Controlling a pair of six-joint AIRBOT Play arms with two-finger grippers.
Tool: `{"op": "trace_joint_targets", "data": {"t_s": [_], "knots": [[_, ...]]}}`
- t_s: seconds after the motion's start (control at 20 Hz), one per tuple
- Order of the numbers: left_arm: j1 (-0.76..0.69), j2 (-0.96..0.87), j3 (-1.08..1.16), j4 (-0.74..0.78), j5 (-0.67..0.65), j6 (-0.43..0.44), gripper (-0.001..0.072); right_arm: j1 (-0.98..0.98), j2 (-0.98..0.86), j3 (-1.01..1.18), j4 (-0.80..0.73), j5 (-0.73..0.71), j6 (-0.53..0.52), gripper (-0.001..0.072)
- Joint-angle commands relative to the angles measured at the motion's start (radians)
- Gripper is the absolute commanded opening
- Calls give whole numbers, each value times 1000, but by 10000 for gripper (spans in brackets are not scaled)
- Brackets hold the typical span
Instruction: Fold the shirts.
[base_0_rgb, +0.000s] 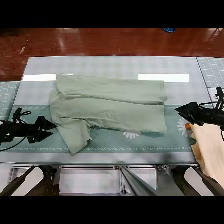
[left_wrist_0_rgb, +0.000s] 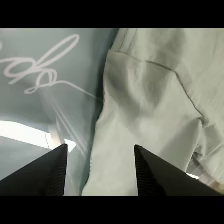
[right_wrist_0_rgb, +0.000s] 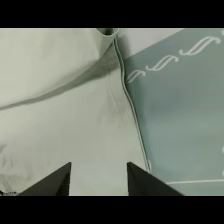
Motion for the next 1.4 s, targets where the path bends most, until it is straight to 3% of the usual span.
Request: {"op": "trace_joint_targets", "data": {"t_s": [0.0, 0.15, 0.3, 0.35, 0.4, 0.45, 0.55, 0.75, 1.0, 1.35], "knots": [[-61, -20, -32, -49, 108, 24, 510, -1, 8, -17, 23, 1, -8, 404], [-126, -72, -30, -90, 185, 26, 510, -1, 8, -17, 21, 18, -8, 404], [-192, -145, -30, -172, 206, 108, 481, -2, 8, -17, 8, 12, -7, 404], [-211, -165, -29, -197, 195, 129, 301, -9, 8, -17, -12, 10, 4, 404], [-219, -178, -23, -205, 181, 140, 51, -18, 8, -17, -48, 10, 23, 404], [-221, -180, -11, -205, 156, 151, 18, -30, 8, -18, -114, 18, 55, 404], [-221, -178, 31, -204, 87, 195, 18, -34, 8, -45, -277, 64, 158, 404], [-221, -177, 90, -205, 36, 204, 18, 6, 8, -185, -209, 154, 163, 404], [-221, -177, 92, -205, 32, 204, 18, 84, -3, -217, -130, 32, 203, 404], [-221, -177, 92, -205, 33, 204, 18, 240, -167, -215, 72, -235, 214, 400]]}}
